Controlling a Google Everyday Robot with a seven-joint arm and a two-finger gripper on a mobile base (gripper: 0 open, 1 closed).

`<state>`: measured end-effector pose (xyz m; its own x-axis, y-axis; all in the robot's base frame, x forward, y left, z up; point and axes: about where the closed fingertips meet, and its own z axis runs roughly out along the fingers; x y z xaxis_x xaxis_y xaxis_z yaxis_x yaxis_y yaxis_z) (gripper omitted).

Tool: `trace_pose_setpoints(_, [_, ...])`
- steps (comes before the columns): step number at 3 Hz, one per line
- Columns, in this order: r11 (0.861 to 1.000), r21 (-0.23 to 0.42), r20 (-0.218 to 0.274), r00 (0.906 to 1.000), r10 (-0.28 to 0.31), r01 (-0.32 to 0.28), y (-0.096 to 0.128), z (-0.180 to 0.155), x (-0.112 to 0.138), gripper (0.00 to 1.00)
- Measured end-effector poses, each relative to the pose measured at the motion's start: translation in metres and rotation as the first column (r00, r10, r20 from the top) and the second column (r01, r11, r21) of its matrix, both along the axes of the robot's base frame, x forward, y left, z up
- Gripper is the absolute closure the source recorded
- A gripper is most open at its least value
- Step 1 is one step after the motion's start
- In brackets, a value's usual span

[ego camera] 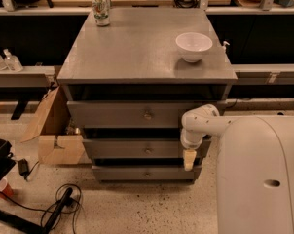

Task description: Open middle drawer

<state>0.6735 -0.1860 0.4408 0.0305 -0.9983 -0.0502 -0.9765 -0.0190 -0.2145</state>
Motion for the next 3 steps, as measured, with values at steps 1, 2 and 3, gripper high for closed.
trace_pose_setpoints(1, [0.998, 0.031, -0.008, 0.9986, -0.053, 0.053, -0.002, -0.01, 0.011, 0.18])
trace_pose_setpoints(2, [0.996, 0.04, -0.017, 0.9971, -0.074, 0.075, -0.003, -0.013, 0.01, 0.42])
trace_pose_setpoints(3, [0.992, 0.034, -0.058, 0.9909, -0.122, 0.124, -0.011, -0.022, -0.017, 0.65])
